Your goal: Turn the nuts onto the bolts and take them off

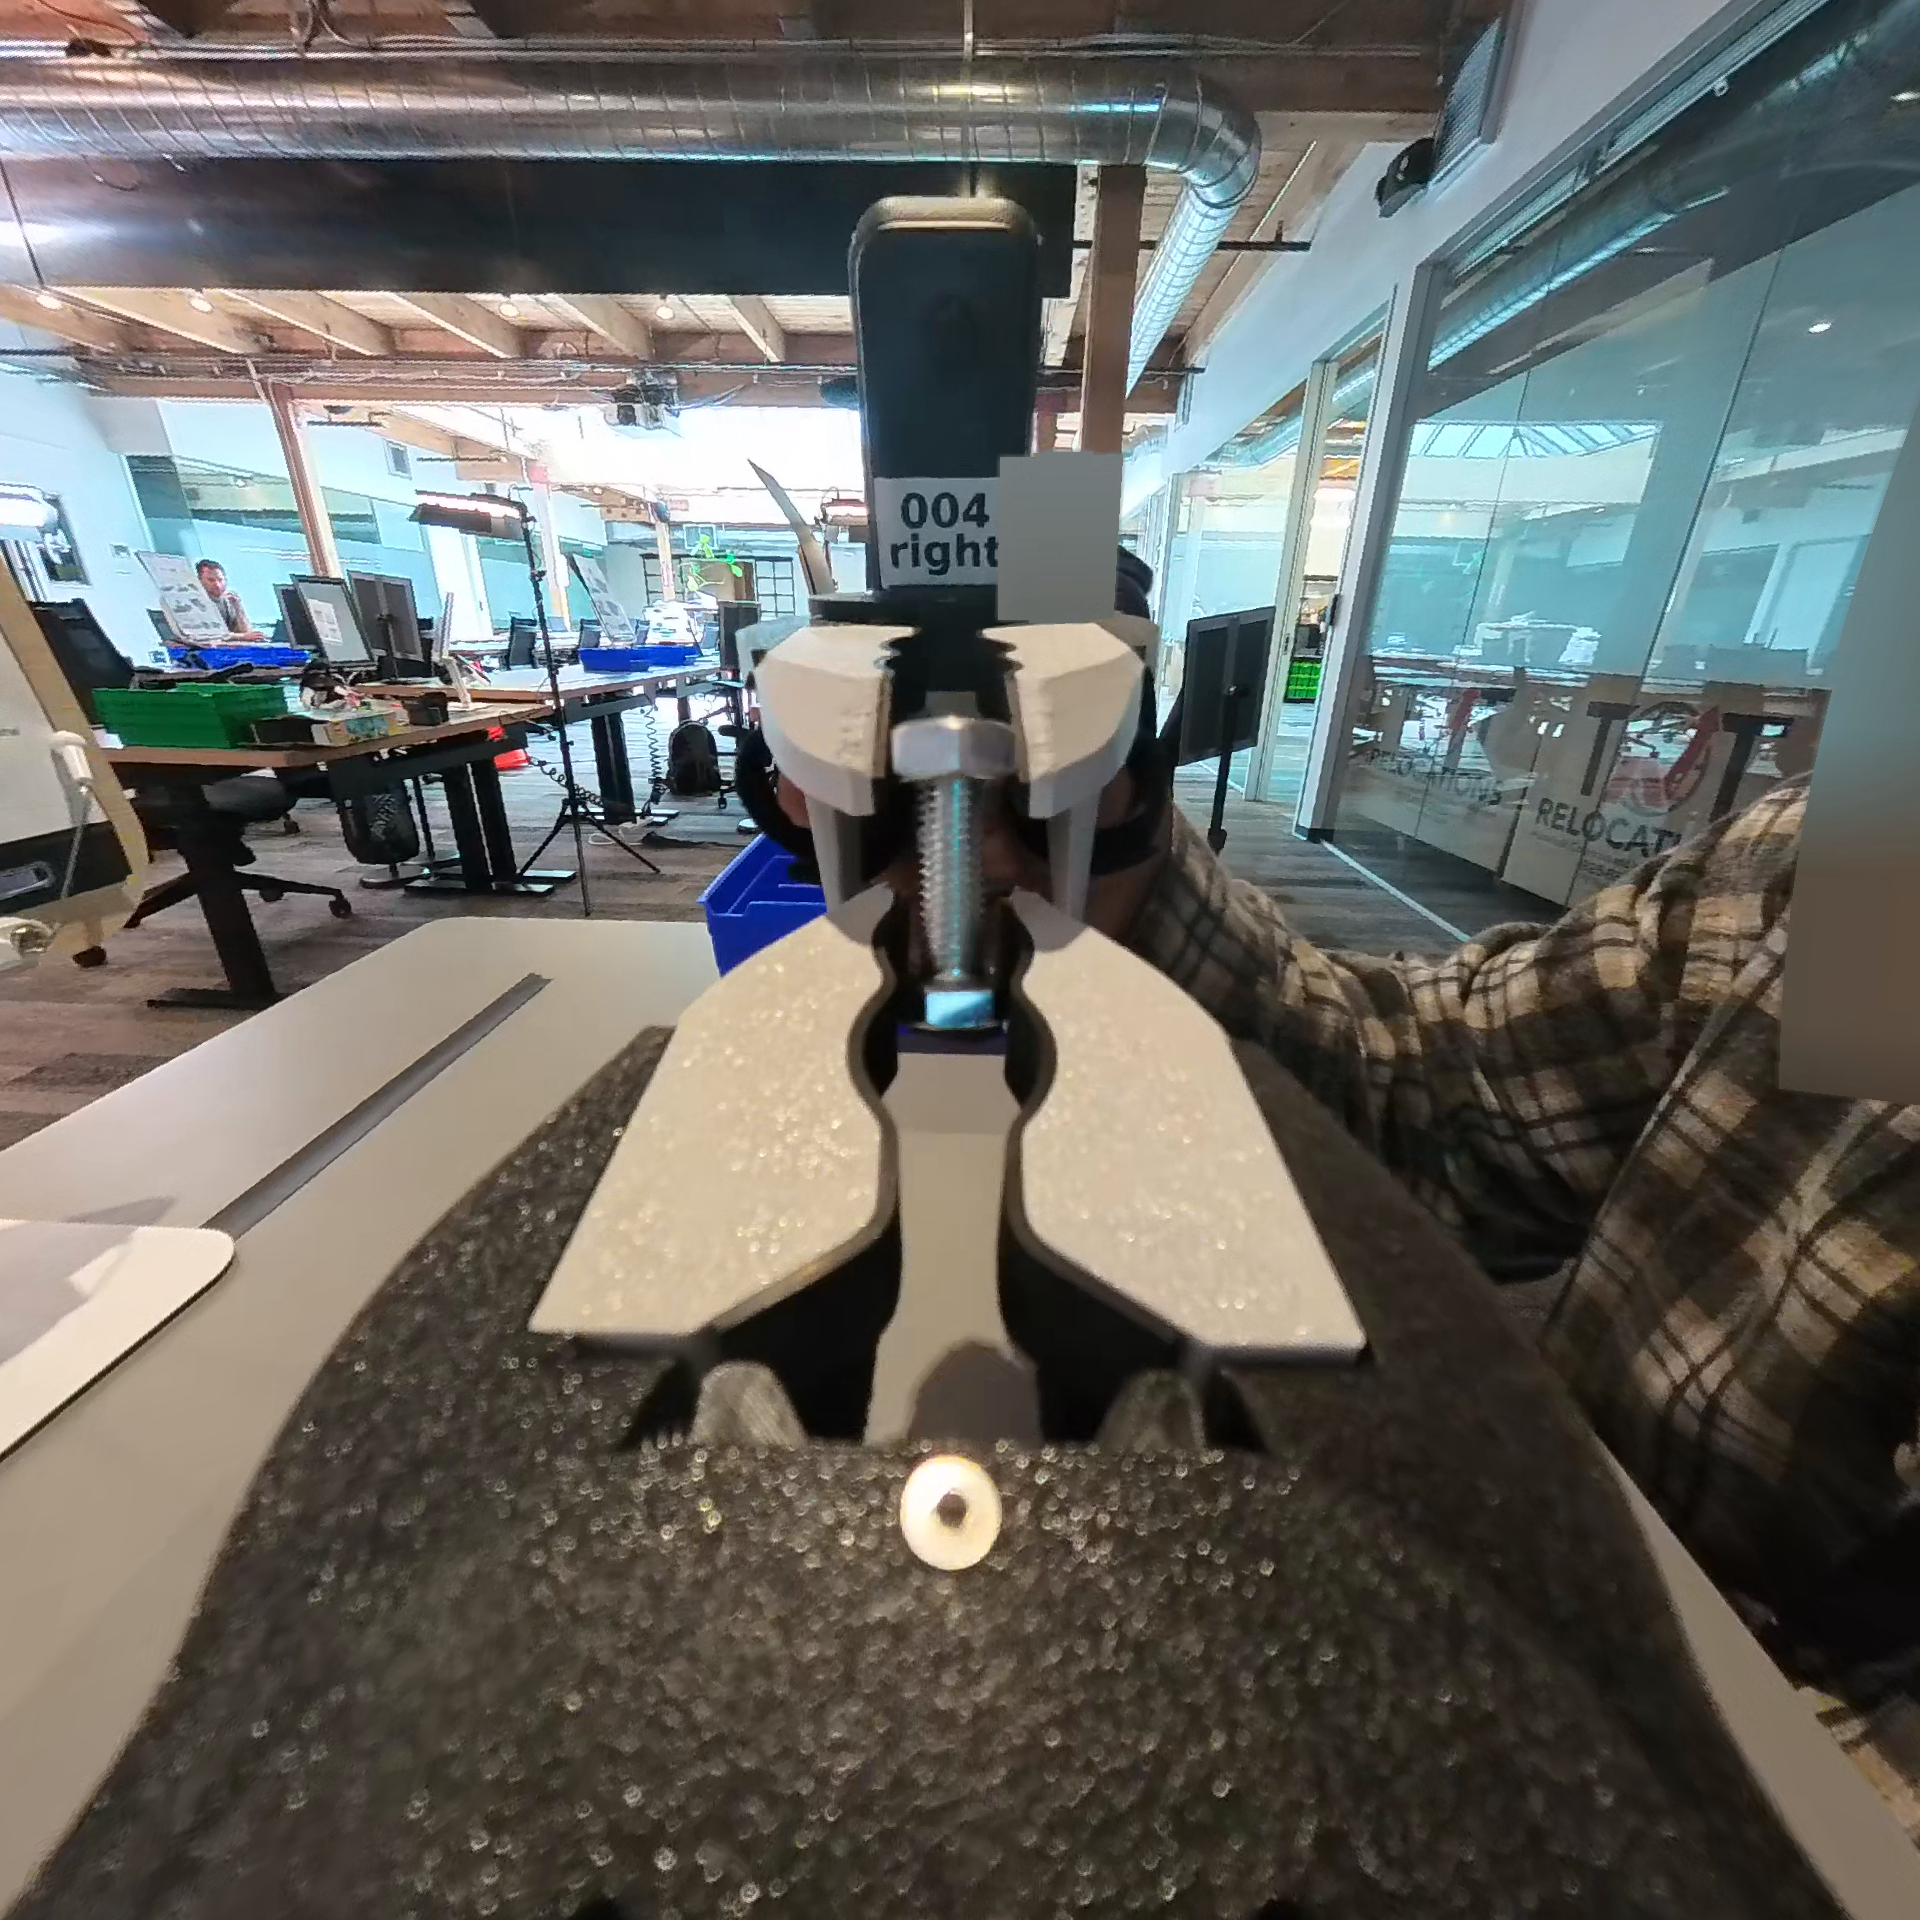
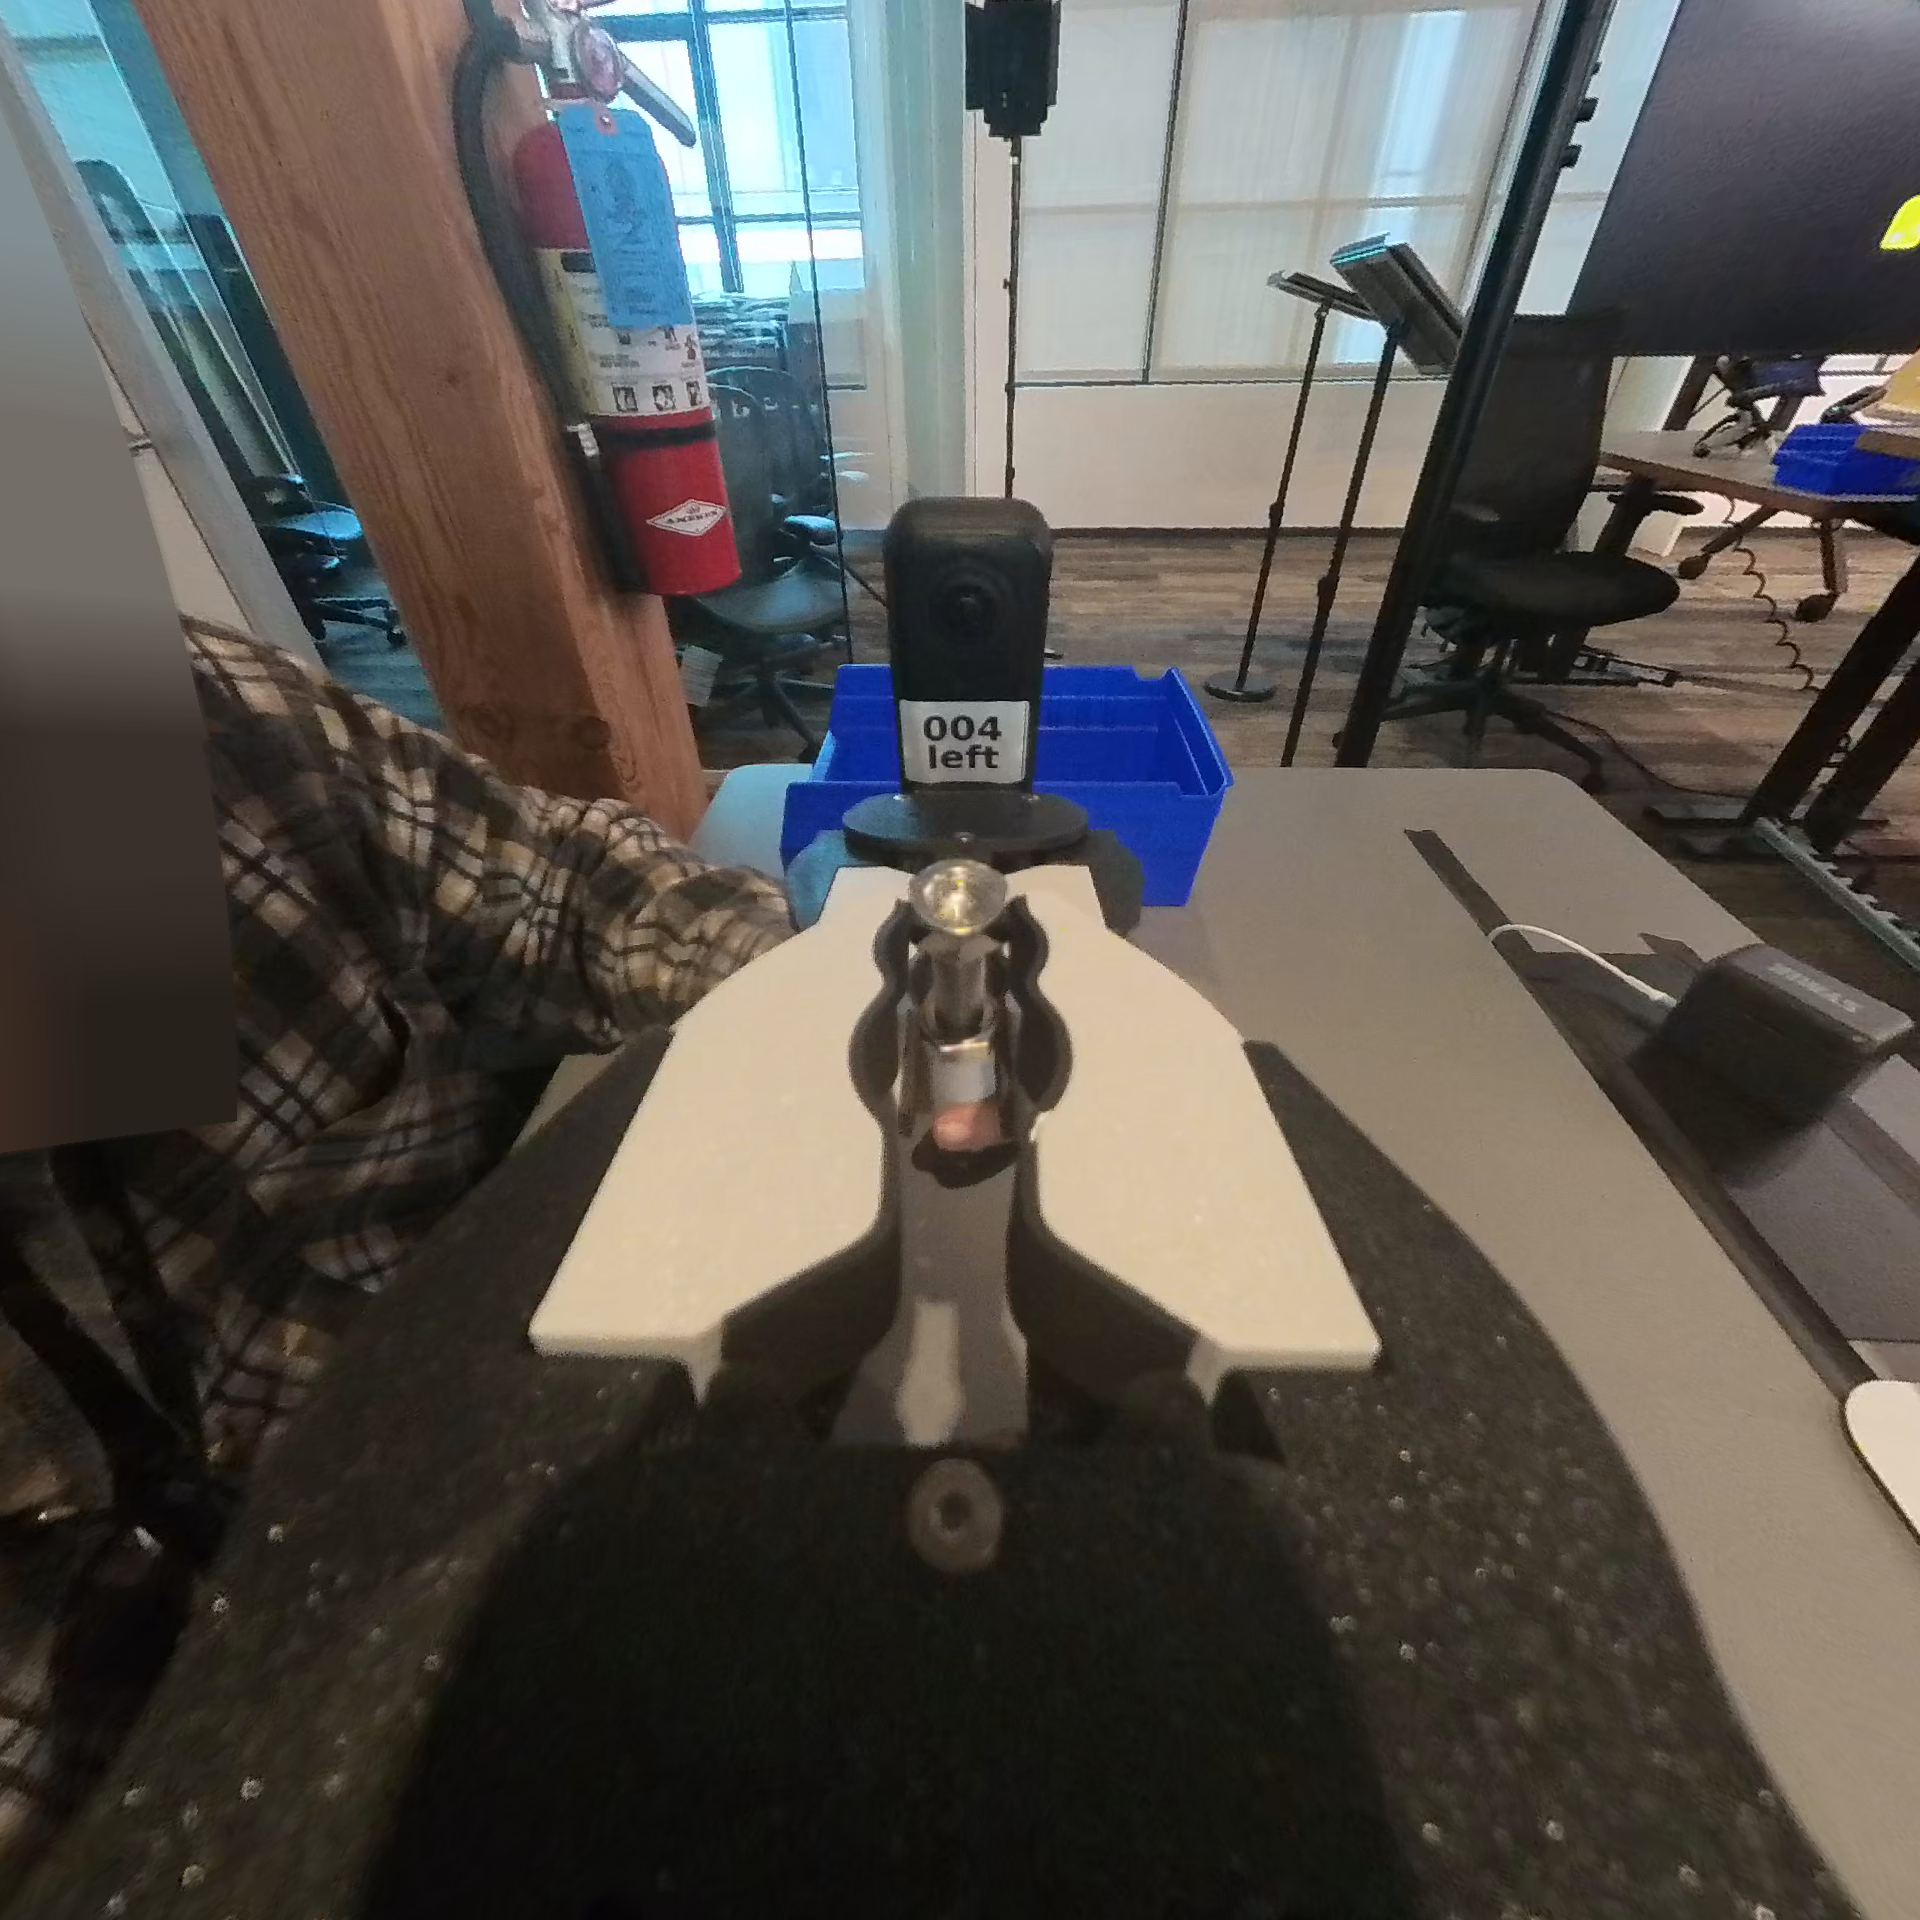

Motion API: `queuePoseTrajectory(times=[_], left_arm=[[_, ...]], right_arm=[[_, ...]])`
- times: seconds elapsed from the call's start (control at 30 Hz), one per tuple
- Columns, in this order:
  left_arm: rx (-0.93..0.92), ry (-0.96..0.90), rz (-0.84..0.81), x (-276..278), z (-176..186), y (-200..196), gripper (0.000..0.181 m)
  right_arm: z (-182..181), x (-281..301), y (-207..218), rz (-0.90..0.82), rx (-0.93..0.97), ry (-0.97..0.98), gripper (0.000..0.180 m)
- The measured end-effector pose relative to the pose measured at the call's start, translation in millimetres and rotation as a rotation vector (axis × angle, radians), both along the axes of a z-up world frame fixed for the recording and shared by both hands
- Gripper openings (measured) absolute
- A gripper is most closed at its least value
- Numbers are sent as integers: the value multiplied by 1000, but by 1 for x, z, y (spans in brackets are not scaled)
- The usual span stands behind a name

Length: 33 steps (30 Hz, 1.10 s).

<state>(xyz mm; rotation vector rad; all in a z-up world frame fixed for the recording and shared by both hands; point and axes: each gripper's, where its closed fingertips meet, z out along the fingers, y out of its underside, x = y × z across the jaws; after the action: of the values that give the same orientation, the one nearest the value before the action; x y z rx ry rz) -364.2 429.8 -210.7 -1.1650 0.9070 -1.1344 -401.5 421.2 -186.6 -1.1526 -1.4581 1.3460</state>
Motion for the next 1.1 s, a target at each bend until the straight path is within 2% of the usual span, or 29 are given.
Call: queuePoseTrajectory(times=[0.1, 0.4, 0.6, 0.67, 0.73, 1.1], left_arm=[[1, -9, -3, -1, 1, 0, 15], [-4, -24, 7, -4, 3, 2, 15], [-9, -4, 32, -3, -1, 5, 15], [3, 18, 40, 0, -3, 5, 15], [15, 31, 41, 2, -4, 3, 15], [-2, -10, -26, 2, 0, -3, 15]], right_arm=[[1, 1, 3, -17, -3, 2, 23], [3, 5, 10, -62, 1, -3, 25], [3, 0, 3, -56, -4, -6, 35], [0, -4, 3, -63, -5, -17, 32], [-1, -4, 0, -44, -1, -19, 20], [0, -1, -2, -3, 17, -3, 20]])
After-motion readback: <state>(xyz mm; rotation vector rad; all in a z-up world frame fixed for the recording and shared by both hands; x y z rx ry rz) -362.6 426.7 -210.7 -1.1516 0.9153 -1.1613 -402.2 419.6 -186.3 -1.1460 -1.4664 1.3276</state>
